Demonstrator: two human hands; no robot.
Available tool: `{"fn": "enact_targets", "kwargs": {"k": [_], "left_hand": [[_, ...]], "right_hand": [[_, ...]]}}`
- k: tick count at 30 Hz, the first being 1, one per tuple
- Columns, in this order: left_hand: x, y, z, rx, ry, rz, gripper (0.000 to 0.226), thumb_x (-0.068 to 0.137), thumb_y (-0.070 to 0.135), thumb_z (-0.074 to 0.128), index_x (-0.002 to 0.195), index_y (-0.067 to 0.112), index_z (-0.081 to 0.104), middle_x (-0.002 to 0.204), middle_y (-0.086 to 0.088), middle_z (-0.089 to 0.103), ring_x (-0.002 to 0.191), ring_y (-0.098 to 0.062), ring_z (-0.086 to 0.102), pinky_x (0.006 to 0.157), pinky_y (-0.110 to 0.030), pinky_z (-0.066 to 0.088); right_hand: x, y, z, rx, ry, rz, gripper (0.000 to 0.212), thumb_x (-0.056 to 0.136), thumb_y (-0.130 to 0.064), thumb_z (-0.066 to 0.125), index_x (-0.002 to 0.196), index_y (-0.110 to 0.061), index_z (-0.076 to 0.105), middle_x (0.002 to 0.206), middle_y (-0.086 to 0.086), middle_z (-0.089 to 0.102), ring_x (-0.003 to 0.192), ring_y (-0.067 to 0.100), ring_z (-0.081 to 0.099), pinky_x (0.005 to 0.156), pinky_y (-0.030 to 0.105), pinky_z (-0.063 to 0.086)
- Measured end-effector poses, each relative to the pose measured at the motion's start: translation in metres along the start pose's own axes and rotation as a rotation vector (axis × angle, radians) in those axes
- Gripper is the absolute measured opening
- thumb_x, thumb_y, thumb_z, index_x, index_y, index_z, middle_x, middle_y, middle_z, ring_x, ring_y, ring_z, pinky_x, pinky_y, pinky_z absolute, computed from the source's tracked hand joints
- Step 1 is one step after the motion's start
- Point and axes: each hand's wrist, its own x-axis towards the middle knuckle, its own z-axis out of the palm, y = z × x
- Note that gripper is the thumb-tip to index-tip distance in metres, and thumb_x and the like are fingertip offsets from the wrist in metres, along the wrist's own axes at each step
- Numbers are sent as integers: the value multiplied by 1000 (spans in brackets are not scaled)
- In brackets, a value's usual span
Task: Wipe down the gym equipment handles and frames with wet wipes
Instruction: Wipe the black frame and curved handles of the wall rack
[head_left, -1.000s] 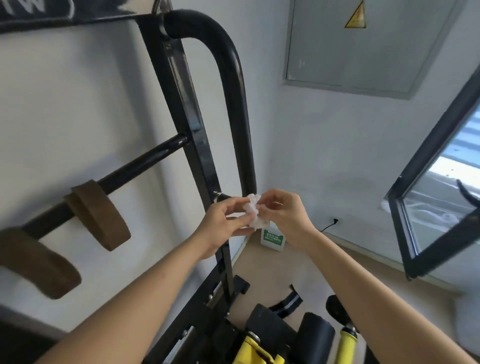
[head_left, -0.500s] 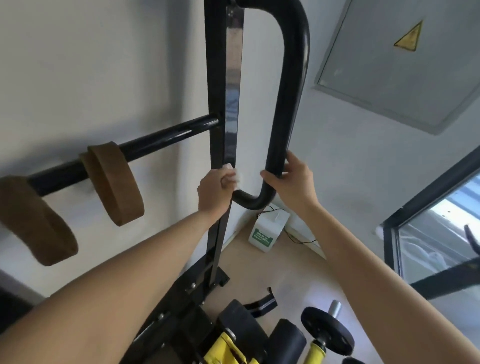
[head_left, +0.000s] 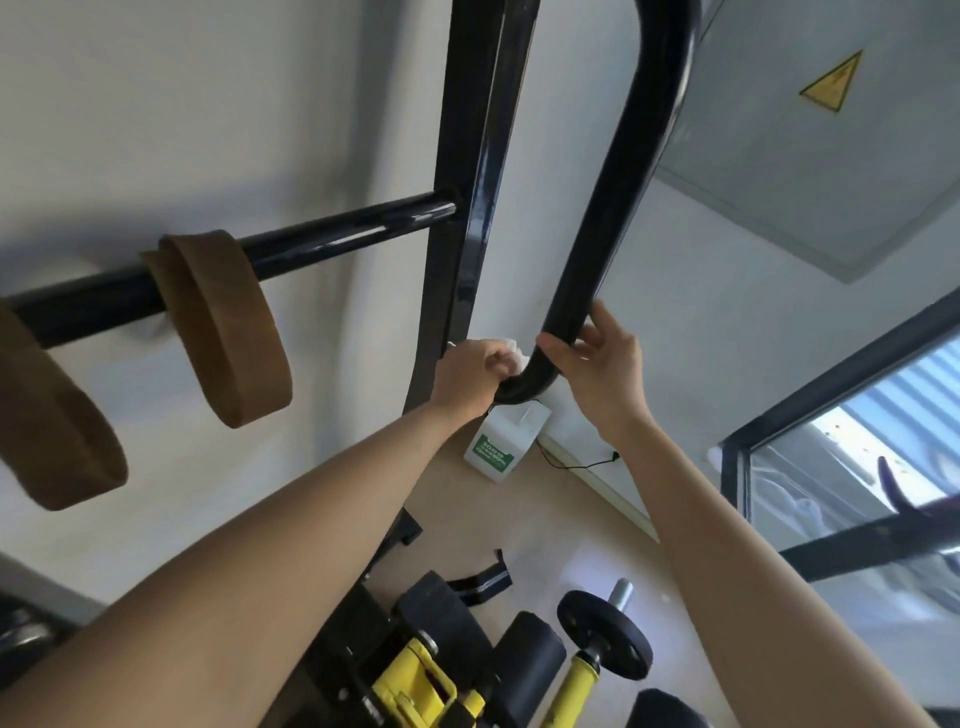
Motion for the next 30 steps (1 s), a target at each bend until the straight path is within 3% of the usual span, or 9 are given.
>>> {"fn": "enact_targets", "kwargs": {"k": [2,6,10,13,17,19,24,27,30], "left_hand": [[-4,1,1,-172,7,-78,26,99,23,60,83,6,72,78,-5,72,79,-22,67,78,-38,52],[-21,15,0,-705,14,-294,31,88,30,73,60,20,64,62,6,63,69,-14,59,78,-32,50],[-42,21,0,-1074,69,-423,11,93,15,71,84,12,76,78,0,72,84,-20,65,87,-36,55],[-68,14,3,-1192,110,-533,17,92,16,72,79,20,81,93,-5,76,97,-26,70,92,-37,57],[-80,-13,11,-1304,424,-983,5,87,13,78,83,13,75,96,-8,73,93,-23,72,69,-27,60],[-75,-25,10,-1332,458,-1096,10,86,16,79,90,9,73,94,-9,71,87,-21,72,63,-25,58],[-49,-31,10,-1593,331,-1106,24,89,19,76,106,5,65,109,-13,68,95,-25,69,63,-30,62],[-36,-27,16,-1663,249,-1062,32,88,24,77,110,6,63,107,-12,68,101,-27,66,81,-35,62],[-31,-25,19,-1697,200,-1072,24,90,21,76,105,6,65,113,-14,67,103,-26,67,89,-36,61]], "right_hand": [[-3,1,2,28,12,-3,37,86,-15,78,118,-28,65,92,-4,78,83,26,74,81,49,61],[-7,2,4,48,34,-7,37,85,-11,78,113,-33,66,93,-4,78,84,22,74,82,45,62],[-7,2,4,66,16,-8,42,86,-9,77,109,-42,65,98,-5,78,90,21,75,84,45,62],[-8,2,5,82,4,6,42,88,-9,76,109,-43,65,101,-6,78,93,21,75,85,43,62],[-6,6,5,110,14,31,38,87,-10,76,114,-35,68,103,-3,78,94,27,75,90,46,60],[-4,9,5,112,7,35,38,87,-11,76,120,-29,68,103,-2,78,94,28,75,91,47,60],[-2,13,5,131,-10,53,43,89,-8,74,129,-21,65,106,-2,78,94,21,76,91,42,60],[0,13,3,155,-18,59,46,89,-5,74,132,-16,63,108,1,78,93,20,76,89,40,61],[1,13,2,153,-30,45,45,89,-4,73,132,-12,62,107,3,77,92,19,76,86,38,62]]}}
